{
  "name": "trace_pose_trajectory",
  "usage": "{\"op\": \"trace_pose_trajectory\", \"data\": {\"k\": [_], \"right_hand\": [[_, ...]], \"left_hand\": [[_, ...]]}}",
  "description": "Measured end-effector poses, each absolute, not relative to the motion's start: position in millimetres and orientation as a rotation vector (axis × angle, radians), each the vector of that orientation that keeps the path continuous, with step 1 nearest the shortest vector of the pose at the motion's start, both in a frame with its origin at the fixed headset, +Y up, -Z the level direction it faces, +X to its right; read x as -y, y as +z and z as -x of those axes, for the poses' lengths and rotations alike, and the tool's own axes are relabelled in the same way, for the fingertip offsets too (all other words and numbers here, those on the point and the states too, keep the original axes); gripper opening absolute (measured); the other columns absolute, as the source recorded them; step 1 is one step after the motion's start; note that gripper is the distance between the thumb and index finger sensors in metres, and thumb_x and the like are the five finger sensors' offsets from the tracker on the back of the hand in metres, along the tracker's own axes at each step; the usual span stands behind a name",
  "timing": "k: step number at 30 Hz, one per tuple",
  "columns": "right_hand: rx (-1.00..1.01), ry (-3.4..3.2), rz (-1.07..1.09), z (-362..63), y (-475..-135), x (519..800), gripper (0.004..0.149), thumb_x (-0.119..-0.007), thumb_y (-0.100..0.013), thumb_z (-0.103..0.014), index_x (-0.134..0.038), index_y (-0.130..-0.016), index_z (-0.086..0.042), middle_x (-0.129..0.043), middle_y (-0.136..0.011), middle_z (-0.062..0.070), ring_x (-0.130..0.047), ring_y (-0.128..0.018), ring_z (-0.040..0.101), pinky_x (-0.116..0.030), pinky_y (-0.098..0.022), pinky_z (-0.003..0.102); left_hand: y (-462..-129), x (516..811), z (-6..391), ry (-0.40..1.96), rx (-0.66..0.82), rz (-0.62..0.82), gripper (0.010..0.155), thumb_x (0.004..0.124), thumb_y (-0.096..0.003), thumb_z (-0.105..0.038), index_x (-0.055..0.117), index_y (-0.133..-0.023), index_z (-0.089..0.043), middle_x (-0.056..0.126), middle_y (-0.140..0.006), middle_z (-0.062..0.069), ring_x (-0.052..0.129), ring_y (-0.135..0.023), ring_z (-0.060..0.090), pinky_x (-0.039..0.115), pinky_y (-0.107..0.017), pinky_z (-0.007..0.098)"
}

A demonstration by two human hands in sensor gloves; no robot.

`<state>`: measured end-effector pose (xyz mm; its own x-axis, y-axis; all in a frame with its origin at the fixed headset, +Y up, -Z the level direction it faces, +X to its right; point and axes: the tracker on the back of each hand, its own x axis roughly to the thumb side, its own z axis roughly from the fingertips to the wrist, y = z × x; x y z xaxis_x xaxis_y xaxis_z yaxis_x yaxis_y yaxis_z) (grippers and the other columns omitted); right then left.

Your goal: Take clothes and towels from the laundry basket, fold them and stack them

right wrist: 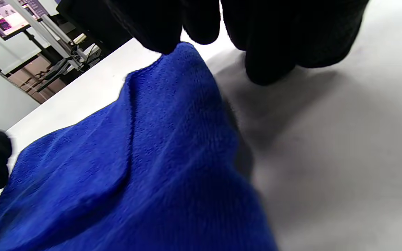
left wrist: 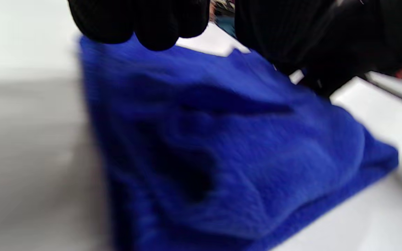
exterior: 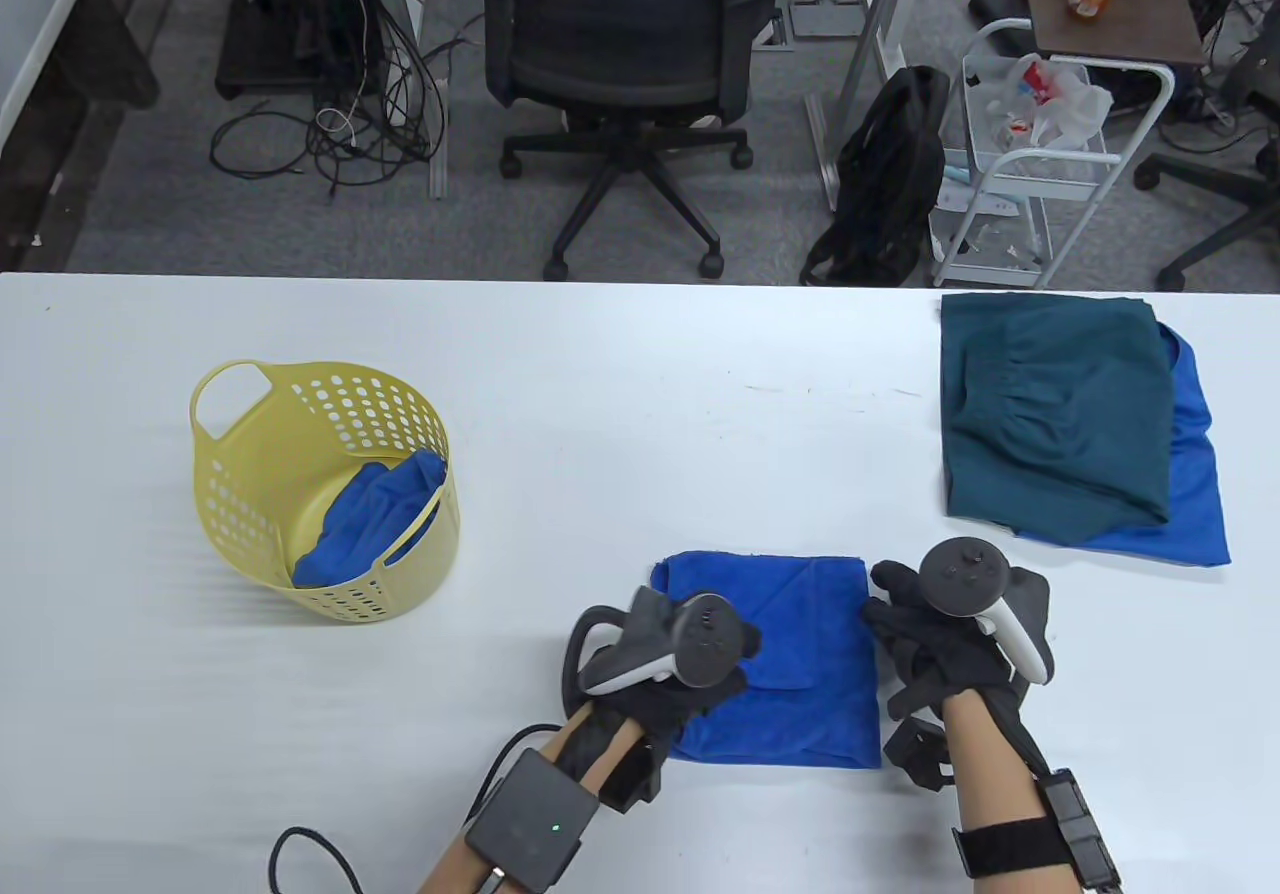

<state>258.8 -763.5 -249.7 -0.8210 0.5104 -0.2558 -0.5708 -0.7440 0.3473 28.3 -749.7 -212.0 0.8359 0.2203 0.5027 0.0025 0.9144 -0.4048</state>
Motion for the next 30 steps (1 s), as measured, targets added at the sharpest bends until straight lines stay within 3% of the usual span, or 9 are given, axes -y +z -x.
{"op": "trace_pose_trajectory", "data": {"k": [4, 6, 12, 16, 18, 21, 24, 28, 30], "right_hand": [[-0.514, 2.48, 0.212, -259.9, -256.5, 766.8, 0.062, -0.066, -0.067, -0.031, -0.05, -0.115, 0.004, -0.052, -0.111, 0.039, -0.077, -0.079, 0.049, -0.068, -0.062, 0.063], [-0.486, 2.493, 0.23, -260.8, -258.9, 769.5, 0.064, -0.067, -0.067, -0.035, -0.051, -0.115, 0.004, -0.055, -0.11, 0.037, -0.079, -0.076, 0.047, -0.069, -0.061, 0.062], [-0.512, 2.529, 0.295, -256.7, -267.7, 775.9, 0.076, -0.071, -0.062, -0.048, -0.054, -0.114, 0.004, -0.051, -0.109, 0.035, -0.078, -0.071, 0.043, -0.069, -0.059, 0.059], [-0.512, 2.671, 0.349, -239.1, -273.4, 777.0, 0.077, -0.077, -0.059, -0.047, -0.056, -0.112, 0.005, -0.052, -0.107, 0.036, -0.077, -0.07, 0.044, -0.069, -0.059, 0.06], [-0.497, 2.736, 0.354, -230.0, -274.8, 777.5, 0.069, -0.081, -0.058, -0.04, -0.061, -0.109, 0.001, -0.053, -0.107, 0.035, -0.076, -0.071, 0.045, -0.068, -0.059, 0.061], [-0.413, 2.719, 0.275, -223.9, -274.3, 774.2, 0.047, -0.081, -0.058, -0.028, -0.073, -0.099, -0.007, -0.058, -0.106, 0.034, -0.075, -0.074, 0.05, -0.067, -0.059, 0.066], [-0.29, 2.526, 0.026, -228.0, -269.2, 759.7, 0.042, -0.078, -0.058, -0.02, -0.068, -0.098, -0.012, -0.062, -0.108, 0.035, -0.078, -0.087, 0.055, -0.068, -0.06, 0.071], [-0.267, 2.312, -0.272, -235.5, -255.5, 730.5, 0.042, -0.074, -0.058, -0.017, -0.063, -0.099, -0.015, -0.073, -0.104, 0.027, -0.087, -0.083, 0.044, -0.07, -0.062, 0.068], [-0.226, 2.285, -0.387, -239.0, -247.2, 717.6, 0.042, -0.074, -0.058, -0.017, -0.063, -0.099, -0.017, -0.075, -0.104, 0.024, -0.088, -0.084, 0.042, -0.069, -0.063, 0.068]], "left_hand": [[-213.5, 766.8, -49.3, -0.106, 0.56, 0.371, 0.066, 0.085, -0.0476, -0.054, 0.061, -0.108, -0.039, 0.054, -0.124, 0.018, 0.067, -0.108, 0.042, 0.068, -0.074, 0.062], [-215.4, 763.3, -43.9, -0.02, 0.541, 0.295, 0.047, 0.079, -0.053, -0.05, 0.072, -0.098, -0.039, 0.062, -0.12, 0.015, 0.075, -0.104, 0.04, 0.07, -0.072, 0.06], [-238.5, 736.8, 23.4, 0.43, 0.236, 0.298, 0.047, 0.077, -0.0602, -0.046, 0.074, -0.101, -0.023, 0.06, -0.12, 0.024, 0.071, -0.103, 0.049, 0.068, -0.071, 0.062], [-260.2, 752.1, 38.3, 0.192, 0.029, 0.36, 0.048, 0.076, -0.0611, -0.047, 0.076, -0.1, -0.019, 0.06, -0.119, 0.029, 0.071, -0.101, 0.053, 0.068, -0.069, 0.063], [-270.1, 759.7, 35.4, 0.016, -0.011, 0.511, 0.069, 0.079, -0.0586, -0.049, 0.059, -0.114, -0.014, 0.053, -0.122, 0.032, 0.067, -0.103, 0.055, 0.066, -0.071, 0.064], [-283.2, 757.8, 30.4, 0.069, 0.137, 0.591, 0.103, 0.081, -0.0563, -0.05, 0.018, -0.123, -0.003, 0.024, -0.124, 0.041, 0.054, -0.109, 0.06, 0.06, -0.073, 0.07], [-299.1, 751.6, 23.8, 0.366, 0.259, 0.454, 0.101, 0.085, -0.0537, -0.046, 0.022, -0.124, -0.009, 0.027, -0.126, 0.037, 0.055, -0.11, 0.057, 0.061, -0.073, 0.07], [-321.3, 762.0, 6.8, 0.172, 0.374, 0.735, 0.113, 0.087, -0.0504, -0.047, 0.006, -0.121, -0.014, 0.006, -0.123, 0.037, 0.031, -0.11, 0.064, 0.05, -0.073, 0.077], [-322.7, 769.8, 5.6, 0.058, 0.375, 0.788, 0.093, 0.087, -0.0497, -0.048, 0.033, -0.123, -0.03, 0.01, -0.123, 0.038, 0.019, -0.104, 0.067, 0.044, -0.072, 0.078]]}}
